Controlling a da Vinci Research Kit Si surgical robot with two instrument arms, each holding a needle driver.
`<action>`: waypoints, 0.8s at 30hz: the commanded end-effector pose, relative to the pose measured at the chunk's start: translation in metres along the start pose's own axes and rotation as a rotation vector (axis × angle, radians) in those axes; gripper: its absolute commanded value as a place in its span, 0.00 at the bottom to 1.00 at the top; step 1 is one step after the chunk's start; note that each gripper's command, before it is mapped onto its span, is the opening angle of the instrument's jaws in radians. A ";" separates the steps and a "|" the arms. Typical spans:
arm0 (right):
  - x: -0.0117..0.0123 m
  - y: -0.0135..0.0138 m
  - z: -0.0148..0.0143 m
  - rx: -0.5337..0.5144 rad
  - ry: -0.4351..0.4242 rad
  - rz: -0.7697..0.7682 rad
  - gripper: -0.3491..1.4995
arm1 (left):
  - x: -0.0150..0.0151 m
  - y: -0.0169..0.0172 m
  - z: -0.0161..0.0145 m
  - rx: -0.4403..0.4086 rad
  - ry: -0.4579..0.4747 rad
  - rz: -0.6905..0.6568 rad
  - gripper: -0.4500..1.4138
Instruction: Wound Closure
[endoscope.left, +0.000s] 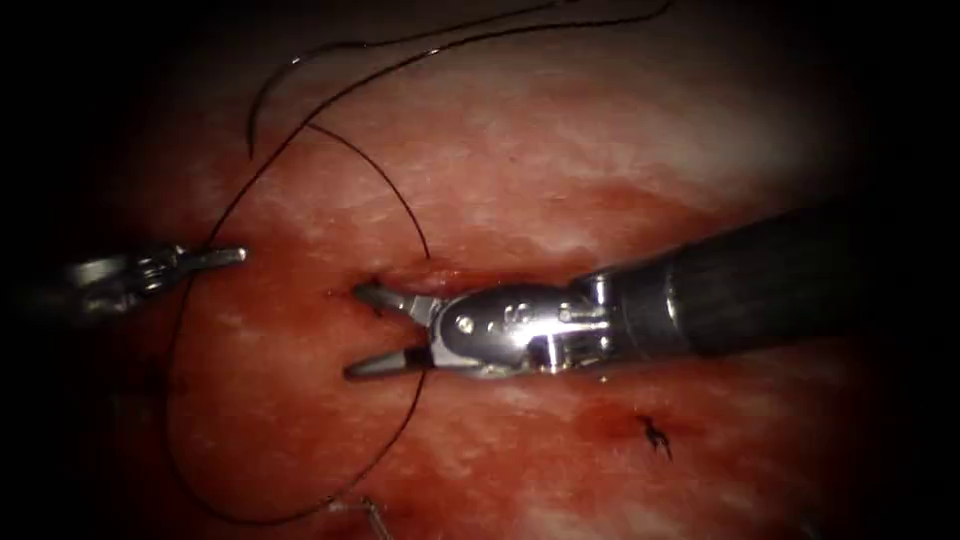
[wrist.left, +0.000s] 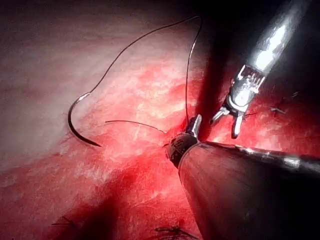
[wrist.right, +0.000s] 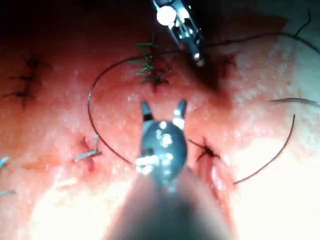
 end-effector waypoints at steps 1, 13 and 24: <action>-0.0016 0.0003 0.0024 0.002 0.011 0.008 0.74 | -0.0003 -0.0001 0.0011 -0.024 0.010 -0.019 0.00; -0.0019 0.0021 0.0083 0.011 0.112 0.005 0.40 | 0.0020 -0.0001 0.0089 -0.137 0.104 -0.091 0.00; -0.0012 0.0020 0.0105 -0.022 0.191 0.007 0.00 | 0.0032 -0.0028 0.0137 -0.146 0.145 -0.120 0.00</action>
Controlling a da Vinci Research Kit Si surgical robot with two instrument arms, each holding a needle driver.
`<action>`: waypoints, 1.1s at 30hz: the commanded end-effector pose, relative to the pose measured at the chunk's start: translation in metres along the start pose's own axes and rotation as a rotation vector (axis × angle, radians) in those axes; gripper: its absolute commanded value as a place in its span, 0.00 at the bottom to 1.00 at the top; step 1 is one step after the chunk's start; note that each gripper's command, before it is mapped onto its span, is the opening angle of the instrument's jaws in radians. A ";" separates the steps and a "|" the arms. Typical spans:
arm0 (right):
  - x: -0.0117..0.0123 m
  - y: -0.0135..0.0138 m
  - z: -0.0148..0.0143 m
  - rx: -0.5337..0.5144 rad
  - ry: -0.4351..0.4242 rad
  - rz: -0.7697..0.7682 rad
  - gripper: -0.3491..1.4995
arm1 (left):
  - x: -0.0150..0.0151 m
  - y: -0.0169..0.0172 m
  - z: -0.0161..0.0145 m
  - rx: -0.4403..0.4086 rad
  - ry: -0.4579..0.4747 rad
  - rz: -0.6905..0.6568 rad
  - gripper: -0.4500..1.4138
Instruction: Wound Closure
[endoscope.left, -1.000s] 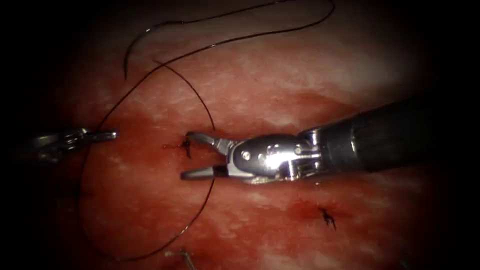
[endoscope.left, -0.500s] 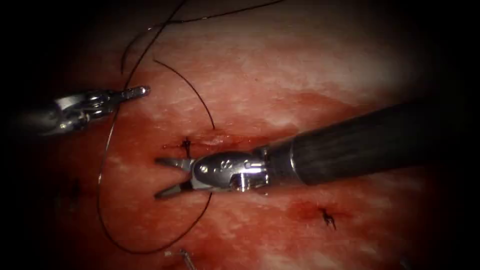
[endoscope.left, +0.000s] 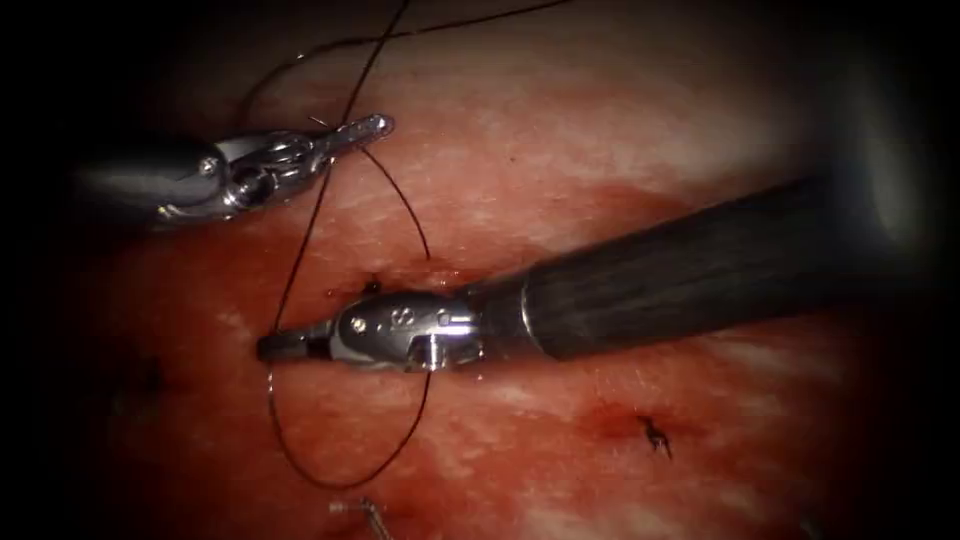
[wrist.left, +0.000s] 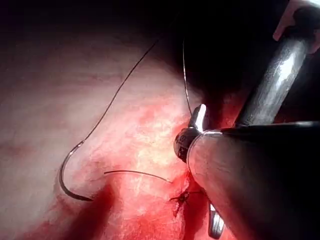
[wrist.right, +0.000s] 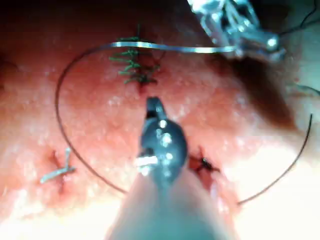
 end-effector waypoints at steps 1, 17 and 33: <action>-0.0004 -0.0003 0.0007 0.003 0.001 -0.001 0.00 | -0.0003 -0.0007 0.0002 0.000 -0.001 -0.002 0.00; 0.0020 -0.0014 0.0013 -0.014 0.136 -0.003 0.00 | 0.0046 -0.0080 -0.0009 0.060 0.053 0.218 0.00; 0.0053 -0.0012 0.0015 -0.027 0.213 -0.005 0.18 | 0.0038 -0.0125 -0.0013 0.060 0.085 0.279 0.00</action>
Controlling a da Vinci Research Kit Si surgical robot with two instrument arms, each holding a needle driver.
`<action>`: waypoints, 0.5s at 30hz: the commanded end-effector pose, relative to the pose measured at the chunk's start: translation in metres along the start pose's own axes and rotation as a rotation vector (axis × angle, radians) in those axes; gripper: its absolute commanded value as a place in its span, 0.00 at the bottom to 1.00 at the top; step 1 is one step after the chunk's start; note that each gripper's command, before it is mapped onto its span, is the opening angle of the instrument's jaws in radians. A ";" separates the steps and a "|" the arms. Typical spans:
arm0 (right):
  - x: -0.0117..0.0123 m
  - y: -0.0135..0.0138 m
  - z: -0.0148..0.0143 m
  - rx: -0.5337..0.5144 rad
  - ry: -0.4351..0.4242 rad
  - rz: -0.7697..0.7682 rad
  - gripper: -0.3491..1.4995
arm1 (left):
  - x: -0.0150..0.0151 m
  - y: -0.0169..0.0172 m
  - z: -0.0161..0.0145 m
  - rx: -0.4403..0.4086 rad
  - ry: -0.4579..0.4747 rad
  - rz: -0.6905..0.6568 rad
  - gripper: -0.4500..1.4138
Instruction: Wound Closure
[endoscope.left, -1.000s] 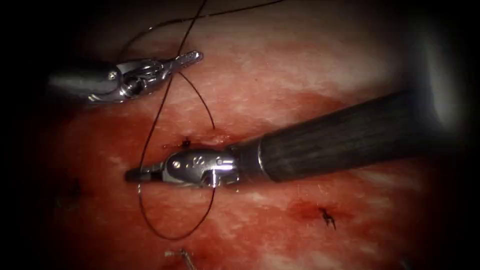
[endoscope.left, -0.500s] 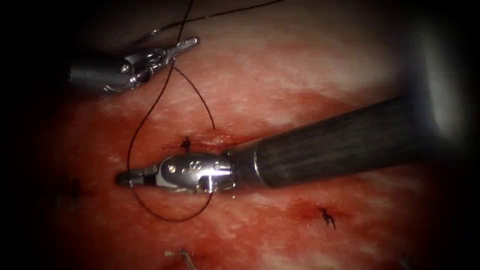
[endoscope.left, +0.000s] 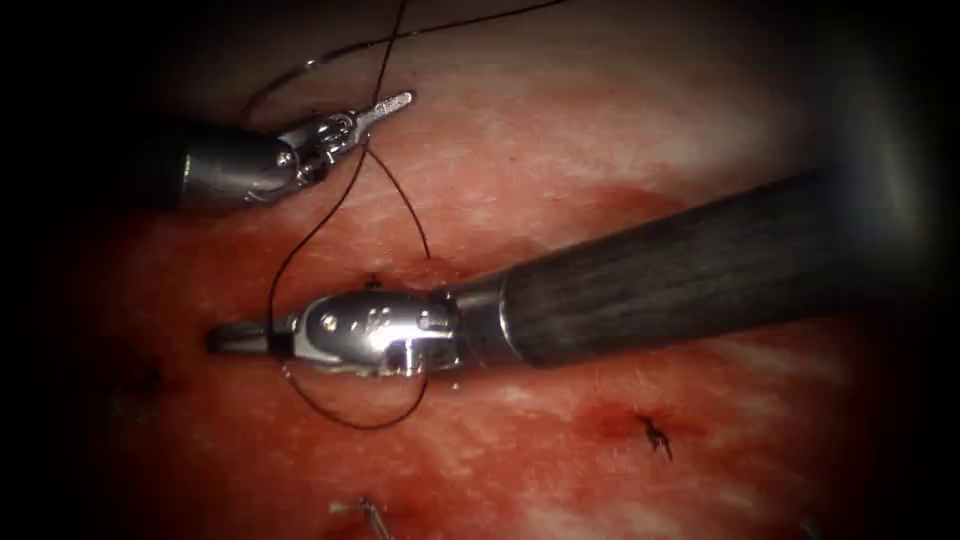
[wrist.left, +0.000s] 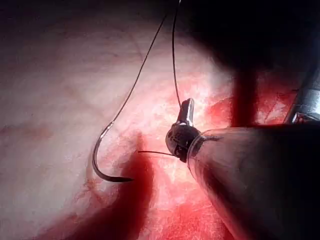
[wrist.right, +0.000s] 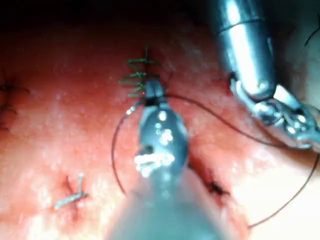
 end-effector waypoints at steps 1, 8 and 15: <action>-0.0003 -0.0001 0.0006 -0.002 0.013 -0.001 0.25 | -0.0006 -0.0006 0.0001 0.001 -0.001 0.000 0.00; 0.0017 0.0009 -0.0020 -0.099 0.131 0.023 0.75 | -0.0008 -0.0010 -0.0034 -0.010 -0.018 0.015 0.00; 0.0028 0.0019 -0.0042 -0.185 0.176 0.016 0.76 | -0.0011 -0.0012 -0.0066 -0.018 -0.017 0.025 0.00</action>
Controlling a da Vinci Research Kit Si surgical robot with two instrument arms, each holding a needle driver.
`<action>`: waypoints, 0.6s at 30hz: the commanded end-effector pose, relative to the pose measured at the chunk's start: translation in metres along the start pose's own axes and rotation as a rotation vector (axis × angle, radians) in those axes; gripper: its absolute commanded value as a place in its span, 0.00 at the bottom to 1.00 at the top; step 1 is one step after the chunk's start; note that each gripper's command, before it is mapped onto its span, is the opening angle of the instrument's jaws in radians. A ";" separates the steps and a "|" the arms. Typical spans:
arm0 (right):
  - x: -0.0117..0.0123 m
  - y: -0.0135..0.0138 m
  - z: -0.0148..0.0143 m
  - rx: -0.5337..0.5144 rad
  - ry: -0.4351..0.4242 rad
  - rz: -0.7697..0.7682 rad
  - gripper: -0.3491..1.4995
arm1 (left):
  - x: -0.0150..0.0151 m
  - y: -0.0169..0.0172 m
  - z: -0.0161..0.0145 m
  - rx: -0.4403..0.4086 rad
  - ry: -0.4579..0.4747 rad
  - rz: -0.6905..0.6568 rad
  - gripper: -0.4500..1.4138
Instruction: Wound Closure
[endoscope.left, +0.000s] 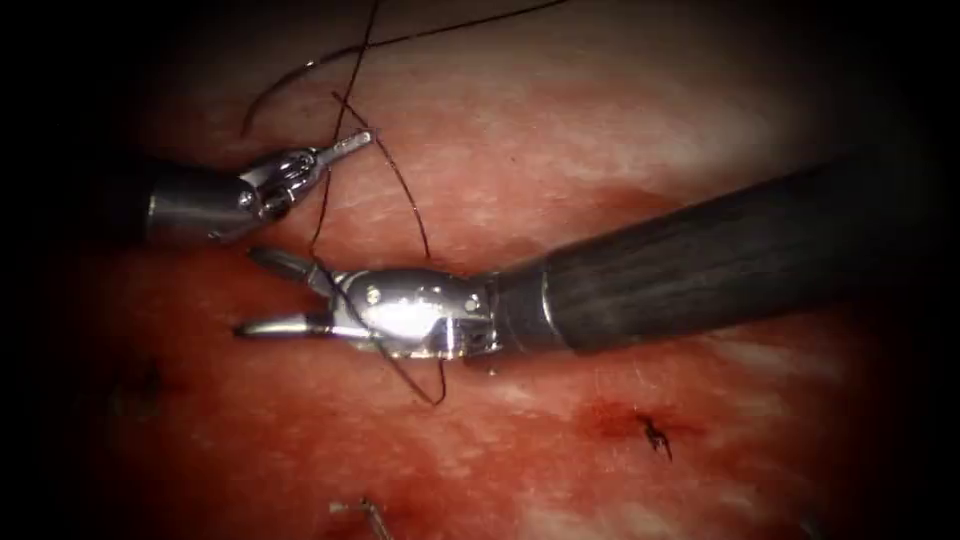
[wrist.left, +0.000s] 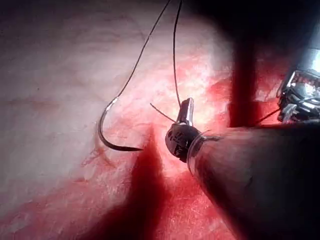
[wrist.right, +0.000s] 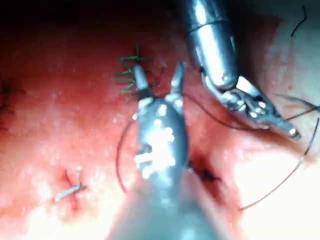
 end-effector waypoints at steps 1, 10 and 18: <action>-0.0004 0.0004 -0.0004 -0.016 0.017 0.002 0.76 | -0.0007 -0.0005 -0.0002 -0.001 0.000 0.000 0.00; -0.0002 0.0008 -0.0009 -0.032 0.042 0.007 0.79 | -0.0013 -0.0008 -0.0009 0.000 0.005 0.018 0.00; 0.0001 0.0028 -0.0029 -0.124 0.048 0.014 0.74 | -0.0035 0.0003 -0.0031 0.001 0.013 0.041 0.00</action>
